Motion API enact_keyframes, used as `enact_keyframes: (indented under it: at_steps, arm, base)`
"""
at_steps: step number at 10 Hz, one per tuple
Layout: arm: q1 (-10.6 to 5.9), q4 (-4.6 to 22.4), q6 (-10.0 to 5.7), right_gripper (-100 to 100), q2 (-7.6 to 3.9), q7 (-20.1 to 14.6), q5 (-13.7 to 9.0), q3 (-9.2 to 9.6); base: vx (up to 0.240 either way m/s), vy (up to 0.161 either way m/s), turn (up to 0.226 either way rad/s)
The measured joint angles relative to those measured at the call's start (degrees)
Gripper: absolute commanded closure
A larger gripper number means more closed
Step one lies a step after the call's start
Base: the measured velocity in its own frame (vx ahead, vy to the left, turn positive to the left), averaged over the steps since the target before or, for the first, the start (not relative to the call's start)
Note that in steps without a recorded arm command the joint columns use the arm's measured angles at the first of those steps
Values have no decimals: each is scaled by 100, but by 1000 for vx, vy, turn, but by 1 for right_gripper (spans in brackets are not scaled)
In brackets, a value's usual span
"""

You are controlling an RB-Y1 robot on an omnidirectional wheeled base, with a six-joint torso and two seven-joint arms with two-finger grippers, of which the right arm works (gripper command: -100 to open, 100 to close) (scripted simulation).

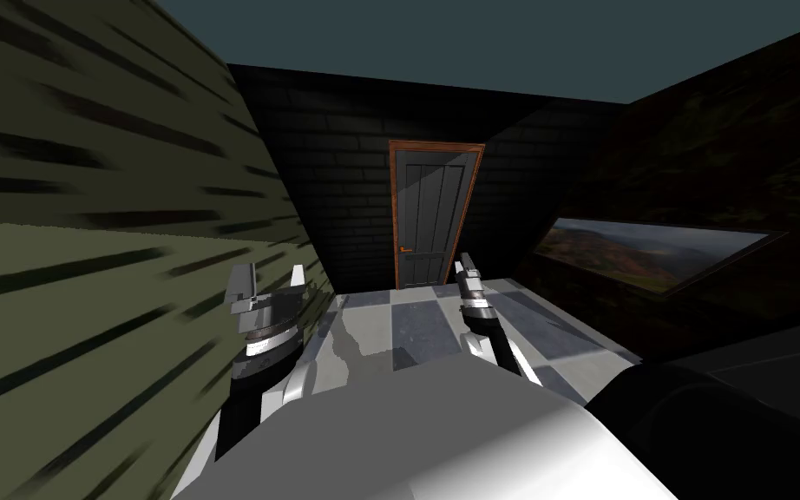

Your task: Pull the door open

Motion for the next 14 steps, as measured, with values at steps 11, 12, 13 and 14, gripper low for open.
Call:
enact_keyframes:
  at_steps: [11, 12, 13, 14]
  arm:
    - [-466, 1303, -311, -100, -272, -297, 53, -118]
    - [-509, 1441, -353, -100, -300, -332, 52, -137]
    - [-535, 1576, -405, -100, -324, -369, 54, -150]
    - [-593, 1706, -427, -100, -353, -408, 56, -171]
  base:
    - [123, 4, 6]
    - [95, 13, 11]
    - [93, 4, 5]
    - [104, 20, 15]
